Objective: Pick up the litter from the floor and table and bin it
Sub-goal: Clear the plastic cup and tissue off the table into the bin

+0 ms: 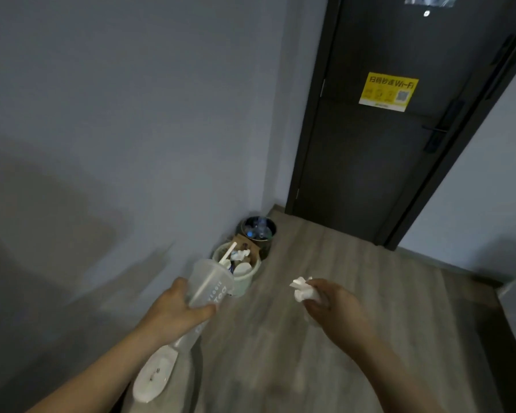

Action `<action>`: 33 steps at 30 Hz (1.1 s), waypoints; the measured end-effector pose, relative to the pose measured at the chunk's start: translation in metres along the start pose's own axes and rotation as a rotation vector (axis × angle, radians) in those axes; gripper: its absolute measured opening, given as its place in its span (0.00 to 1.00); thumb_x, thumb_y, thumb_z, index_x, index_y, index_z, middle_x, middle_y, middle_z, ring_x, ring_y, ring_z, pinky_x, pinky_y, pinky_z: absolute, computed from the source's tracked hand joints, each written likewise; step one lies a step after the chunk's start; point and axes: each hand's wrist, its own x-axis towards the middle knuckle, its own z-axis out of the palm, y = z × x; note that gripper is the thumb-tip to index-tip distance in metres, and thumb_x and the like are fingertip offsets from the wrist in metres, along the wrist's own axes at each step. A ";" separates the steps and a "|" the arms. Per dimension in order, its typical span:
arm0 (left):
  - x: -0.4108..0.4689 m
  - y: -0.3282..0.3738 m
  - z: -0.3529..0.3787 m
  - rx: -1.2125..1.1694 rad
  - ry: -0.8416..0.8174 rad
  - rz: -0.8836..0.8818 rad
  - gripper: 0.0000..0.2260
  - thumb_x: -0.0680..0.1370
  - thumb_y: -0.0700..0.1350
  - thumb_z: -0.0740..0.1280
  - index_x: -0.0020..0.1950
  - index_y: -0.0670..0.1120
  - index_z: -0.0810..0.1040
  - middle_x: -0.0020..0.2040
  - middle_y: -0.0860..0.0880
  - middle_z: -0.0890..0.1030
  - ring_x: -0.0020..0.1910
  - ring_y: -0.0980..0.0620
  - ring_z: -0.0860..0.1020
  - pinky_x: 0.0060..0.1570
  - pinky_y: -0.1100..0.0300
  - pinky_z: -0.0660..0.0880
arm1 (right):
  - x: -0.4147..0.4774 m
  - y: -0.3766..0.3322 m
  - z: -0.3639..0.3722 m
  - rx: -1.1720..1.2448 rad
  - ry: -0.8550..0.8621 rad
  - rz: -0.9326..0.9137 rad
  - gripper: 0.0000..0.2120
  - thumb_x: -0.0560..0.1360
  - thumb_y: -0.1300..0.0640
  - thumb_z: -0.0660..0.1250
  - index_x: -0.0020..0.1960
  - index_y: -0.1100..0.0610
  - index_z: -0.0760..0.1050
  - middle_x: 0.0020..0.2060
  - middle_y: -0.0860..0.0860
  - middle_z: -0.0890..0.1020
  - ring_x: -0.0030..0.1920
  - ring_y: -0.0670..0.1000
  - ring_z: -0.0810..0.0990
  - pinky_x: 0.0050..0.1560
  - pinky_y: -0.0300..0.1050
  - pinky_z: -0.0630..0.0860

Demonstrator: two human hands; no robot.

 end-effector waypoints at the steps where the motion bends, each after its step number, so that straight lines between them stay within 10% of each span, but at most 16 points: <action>1: 0.019 0.006 -0.001 -0.021 -0.009 -0.031 0.26 0.67 0.60 0.73 0.53 0.51 0.64 0.44 0.56 0.73 0.39 0.59 0.72 0.34 0.65 0.68 | 0.023 0.006 -0.002 -0.025 -0.012 -0.006 0.15 0.76 0.57 0.67 0.62 0.53 0.77 0.56 0.47 0.81 0.54 0.48 0.80 0.47 0.33 0.68; 7: 0.118 0.031 -0.004 -0.119 -0.084 -0.175 0.34 0.61 0.62 0.68 0.60 0.47 0.62 0.54 0.47 0.75 0.49 0.47 0.78 0.48 0.54 0.76 | 0.142 0.033 -0.004 -0.055 -0.076 0.017 0.17 0.77 0.59 0.65 0.65 0.56 0.74 0.55 0.55 0.78 0.52 0.53 0.79 0.49 0.37 0.70; 20: 0.369 0.019 0.007 -0.002 -0.134 -0.201 0.35 0.72 0.63 0.69 0.70 0.45 0.62 0.64 0.47 0.72 0.51 0.52 0.71 0.47 0.60 0.69 | 0.365 0.053 0.044 0.050 -0.107 0.254 0.10 0.73 0.51 0.72 0.52 0.52 0.76 0.38 0.45 0.80 0.38 0.47 0.81 0.42 0.50 0.80; 33: 0.560 -0.014 0.047 0.028 -0.424 -0.357 0.33 0.72 0.57 0.70 0.70 0.45 0.60 0.54 0.50 0.71 0.47 0.52 0.75 0.38 0.62 0.72 | 0.533 0.086 0.126 0.029 -0.281 0.370 0.12 0.75 0.55 0.68 0.59 0.55 0.76 0.48 0.52 0.80 0.45 0.51 0.81 0.49 0.50 0.80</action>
